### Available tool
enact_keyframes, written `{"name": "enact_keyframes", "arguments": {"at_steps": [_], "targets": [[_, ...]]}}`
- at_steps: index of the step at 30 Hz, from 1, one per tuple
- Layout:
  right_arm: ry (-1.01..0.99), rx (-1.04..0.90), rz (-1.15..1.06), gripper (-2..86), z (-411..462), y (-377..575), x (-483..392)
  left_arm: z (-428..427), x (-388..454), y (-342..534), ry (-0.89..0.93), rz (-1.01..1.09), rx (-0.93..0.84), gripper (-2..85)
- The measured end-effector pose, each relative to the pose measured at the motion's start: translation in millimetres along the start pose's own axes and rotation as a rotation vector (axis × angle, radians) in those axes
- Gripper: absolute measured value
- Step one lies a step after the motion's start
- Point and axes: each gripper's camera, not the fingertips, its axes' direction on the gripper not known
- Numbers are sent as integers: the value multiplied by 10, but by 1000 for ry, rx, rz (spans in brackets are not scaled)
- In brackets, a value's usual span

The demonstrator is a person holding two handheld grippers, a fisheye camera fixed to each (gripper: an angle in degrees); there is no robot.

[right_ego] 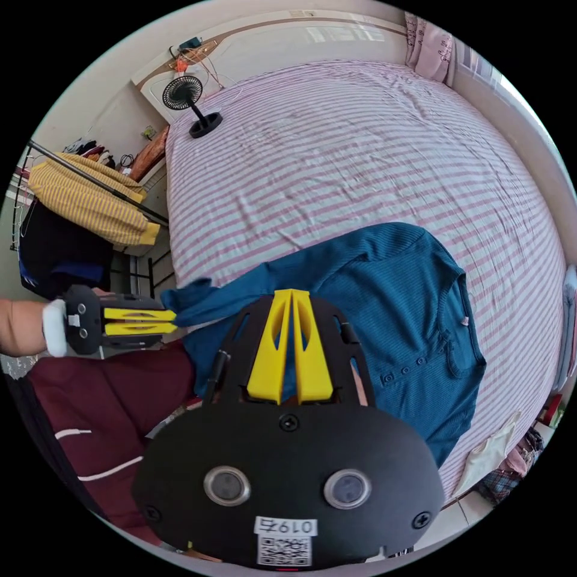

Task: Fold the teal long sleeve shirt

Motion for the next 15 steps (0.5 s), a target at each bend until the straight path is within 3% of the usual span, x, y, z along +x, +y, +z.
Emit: {"name": "enact_keyframes", "arguments": {"at_steps": [5, 15], "targets": [[-88, -87, -100, -6, 253, -251, -289, 524, 12, 370, 125, -114, -144, 14], [-245, -185, -283, -7, 674, -904, -950, 625, -293, 1147, 266, -358, -77, 29]]}}
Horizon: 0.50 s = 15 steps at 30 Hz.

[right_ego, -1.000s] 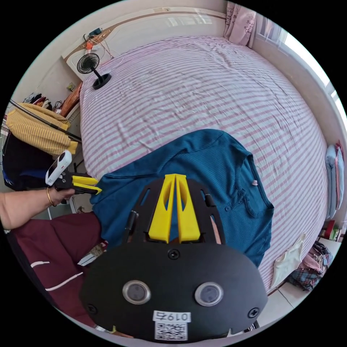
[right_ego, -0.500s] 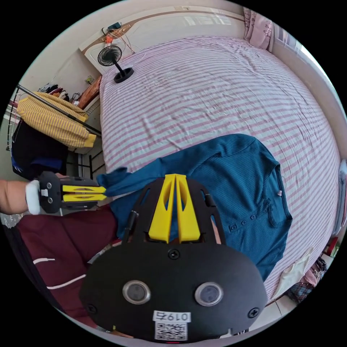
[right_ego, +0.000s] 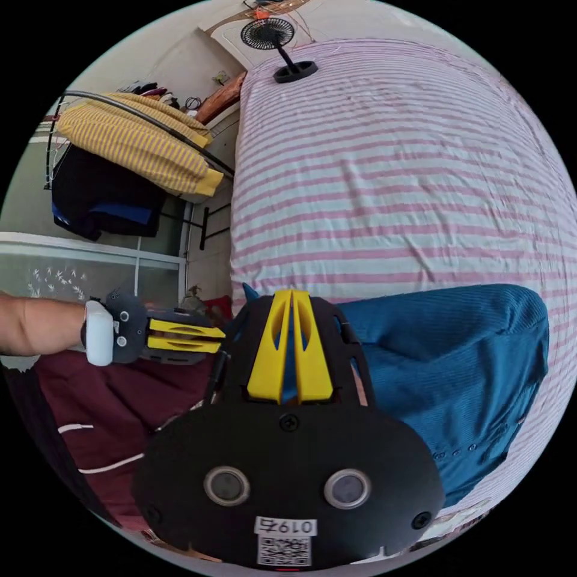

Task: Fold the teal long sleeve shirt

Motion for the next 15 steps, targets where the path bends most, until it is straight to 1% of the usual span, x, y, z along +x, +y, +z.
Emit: {"name": "enact_keyframes", "arguments": {"at_steps": [1, 2, 4, 6, 8, 11, 13, 15], "targets": [[12, -51, -31, -7, 95, -58, -44, 4, -54, 45, 11, -24, 7, 32], [38, -101, -49, -8, 182, -82, -76, -6, -199, 147, 22, -95, 32, 39], [78, -160, -61, -8, 266, -69, -104, -52, -468, 300, 54, -214, 92, 57], [92, -178, -66, -9, 280, -23, -124, -81, -838, 444, 132, -318, 174, 86], [96, -185, -46, -9, 269, 36, -130, -77, -1051, 467, 155, -311, 219, 105], [89, -184, -14, -9, 244, 56, -135, 11, -1289, 368, 159, -222, 198, 124], [87, -184, 1, -10, 228, 49, -141, 95, -1392, 304, 163, -162, 164, 123], [86, -183, 13, -10, 208, 36, -153, 199, -1509, 245, 212, -99, 130, 104]]}}
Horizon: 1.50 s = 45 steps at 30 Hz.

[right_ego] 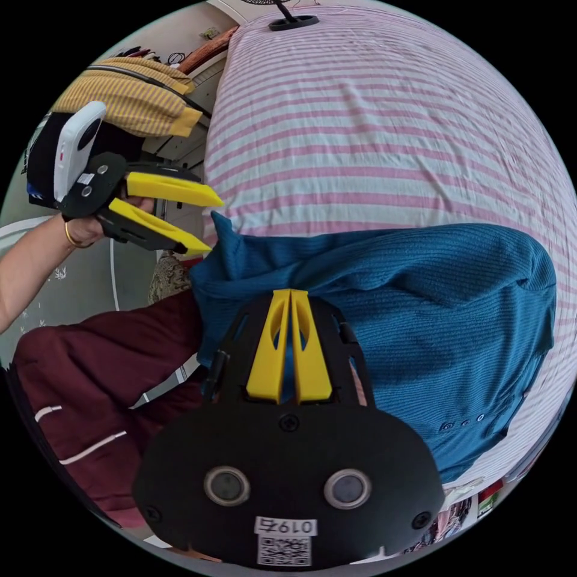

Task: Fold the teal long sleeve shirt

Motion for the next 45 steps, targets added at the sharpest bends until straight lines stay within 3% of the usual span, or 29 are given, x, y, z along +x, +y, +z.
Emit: {"name": "enact_keyframes", "arguments": {"at_steps": [6, 10, 16, 24, 28, 34, 45], "targets": [[3, -12, 15, -10, -82, -58, -86, 104, -413, 48, 231, -51, -6, 26], [14, -15, -3, -10, -207, -44, -156, -82, -599, 207, 265, -88, 75, 14], [83, 142, 30, -10, -807, 32, -43, -641, -877, 411, 140, -97, 192, 9], [300, 308, 174, -10, -1767, -144, 797, -1516, -1184, 389, -291, -72, 369, 8], [409, 359, 191, -10, -2112, -415, 1138, -1476, -1476, 254, -379, -130, 341, 8], [370, 184, 208, -9, -2084, -807, 1669, -1167, -2001, -57, -314, -183, 289, 10], [371, -66, -71, 67, -1952, -1166, 2011, -952, -2629, -401, -269, -186, 225, 9]]}}
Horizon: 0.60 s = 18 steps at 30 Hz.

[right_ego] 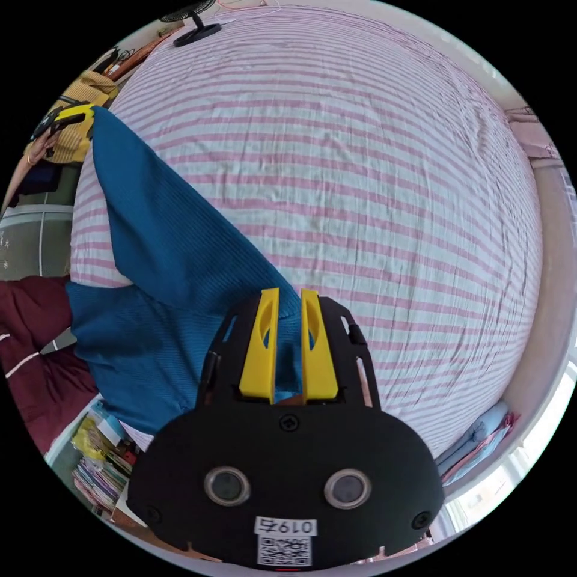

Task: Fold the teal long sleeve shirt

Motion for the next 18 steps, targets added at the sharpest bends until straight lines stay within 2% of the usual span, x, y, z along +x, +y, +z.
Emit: {"name": "enact_keyframes", "arguments": {"at_steps": [6, 10, 14, 18], "targets": [[-174, -90, -54, 84, 70, -268, 282, 139, -163, -152, 51, 10, -4, 7], [-230, -164, -123, 2, 132, -320, 310, 151, -254, -255, 89, 17, 6, 7], [-233, -2, -30, -8, -146, -175, 537, 110, -481, -411, 191, -70, 26, 7], [-283, 74, 101, -9, -178, 26, 749, 435, -818, -612, 201, -197, -89, 7]]}}
